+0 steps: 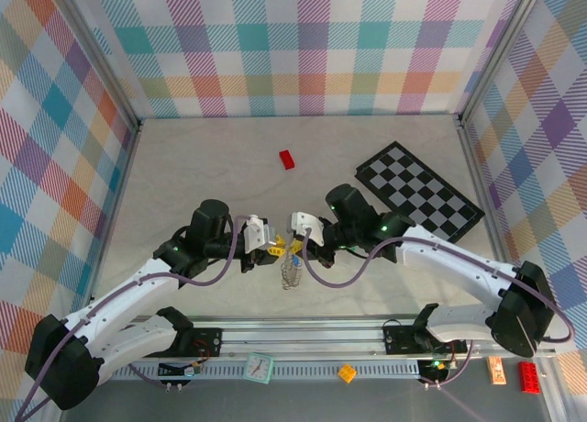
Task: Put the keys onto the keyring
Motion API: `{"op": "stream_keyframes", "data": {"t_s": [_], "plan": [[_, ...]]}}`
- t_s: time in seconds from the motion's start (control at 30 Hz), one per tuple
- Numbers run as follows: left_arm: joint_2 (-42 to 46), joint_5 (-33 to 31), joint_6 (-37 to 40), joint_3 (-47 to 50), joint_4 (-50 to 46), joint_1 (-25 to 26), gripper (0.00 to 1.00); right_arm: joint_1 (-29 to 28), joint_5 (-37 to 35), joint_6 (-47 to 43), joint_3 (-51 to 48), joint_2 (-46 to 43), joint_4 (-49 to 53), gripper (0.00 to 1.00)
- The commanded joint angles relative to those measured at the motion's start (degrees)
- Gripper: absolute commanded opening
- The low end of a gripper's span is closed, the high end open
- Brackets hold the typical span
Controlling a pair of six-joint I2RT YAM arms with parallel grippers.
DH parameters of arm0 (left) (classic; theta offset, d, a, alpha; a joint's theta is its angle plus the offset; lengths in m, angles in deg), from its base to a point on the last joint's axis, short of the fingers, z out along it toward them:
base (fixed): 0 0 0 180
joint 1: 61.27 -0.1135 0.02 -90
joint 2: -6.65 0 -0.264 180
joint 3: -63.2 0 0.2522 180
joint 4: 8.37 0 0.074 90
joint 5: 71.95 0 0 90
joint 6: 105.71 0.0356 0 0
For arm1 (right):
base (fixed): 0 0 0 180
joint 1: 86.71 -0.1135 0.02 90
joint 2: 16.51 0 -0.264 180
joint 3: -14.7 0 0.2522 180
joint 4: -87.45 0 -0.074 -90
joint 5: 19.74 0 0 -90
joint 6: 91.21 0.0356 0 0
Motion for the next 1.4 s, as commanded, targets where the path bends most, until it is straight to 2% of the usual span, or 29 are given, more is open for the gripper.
{"op": "stream_keyframes", "data": {"t_s": [0.0, 0.1, 0.17, 0.23, 0.33, 0.47, 0.63, 0.87, 1.03, 1.13, 1.17, 1.23, 1.27, 1.37], "plan": [[-0.2, 0.4, 1.4, -2.0, -1.0, 0.4, 0.17, -1.6, -1.1, -3.2, 4.5, 1.7, 6.1, 0.0], [-0.2, 0.6, 1.4, -2.0, -1.0, 0.4, 0.14, -2.1, -1.4, -3.2, 5.8, 2.2, 7.2, 0.0], [-0.2, 0.8, 1.4, -2.0, -1.1, 0.4, 0.07, -2.1, -0.5, -2.5, 4.7, 0.9, 5.4, 0.0], [0.0, 1.2, 1.4, -1.9, -1.0, 0.4, 0.0, -1.9, -0.3, -0.9, 2.0, -1.2, 1.4, 0.15], [0.4, 2.4, 0.7, -1.2, 0.4, 0.4, 0.0, -0.5, 0.8, 3.5, -4.2, -4.9, -7.7, 0.28], [0.4, 5.0, -1.9, 0.1, 4.0, 0.4, 0.0, 1.1, 1.2, 8.8, -10.6, -8.0, -17.7, 0.33], [0.4, 7.0, -3.3, 0.8, 6.0, 0.4, 0.0, 1.2, 2.2, 12.0, -13.8, -7.7, -23.8, 0.35], [0.4, 7.7, -3.3, 1.0, 6.0, 0.4, 0.0, 1.2, 2.8, 12.6, -14.8, -7.1, -26.6, 0.29], [0.4, 8.6, -3.8, 1.1, 6.8, 0.4, 0.0, 1.2, 4.4, 12.4, -14.6, -6.3, -26.8, 0.14], [0.4, 8.0, -4.0, 1.2, 6.9, 0.4, 0.0, 1.2, 5.8, 11.8, -13.9, -6.1, -26.1, 0.02], [0.4, 7.2, -4.0, 1.1, 6.7, 0.4, 0.04, 1.2, 6.1, 11.3, -13.4, -6.1, -25.3, 0.0], [0.5, 4.8, -3.6, 0.8, 5.8, 0.4, 0.2, 1.2, 6.1, 10.0, -12.2, -6.3, -22.8, 0.0], [0.7, 3.2, -3.0, 0.5, 5.0, 0.4, 0.23, 1.2, 5.6, 8.9, -11.4, -6.2, -20.8, 0.0], [0.7, -0.2, 0.0, -0.6, 1.2, 0.4, 0.25, 1.0, 3.2, 4.9, -7.6, -5.2, -12.4, 0.0]]}}
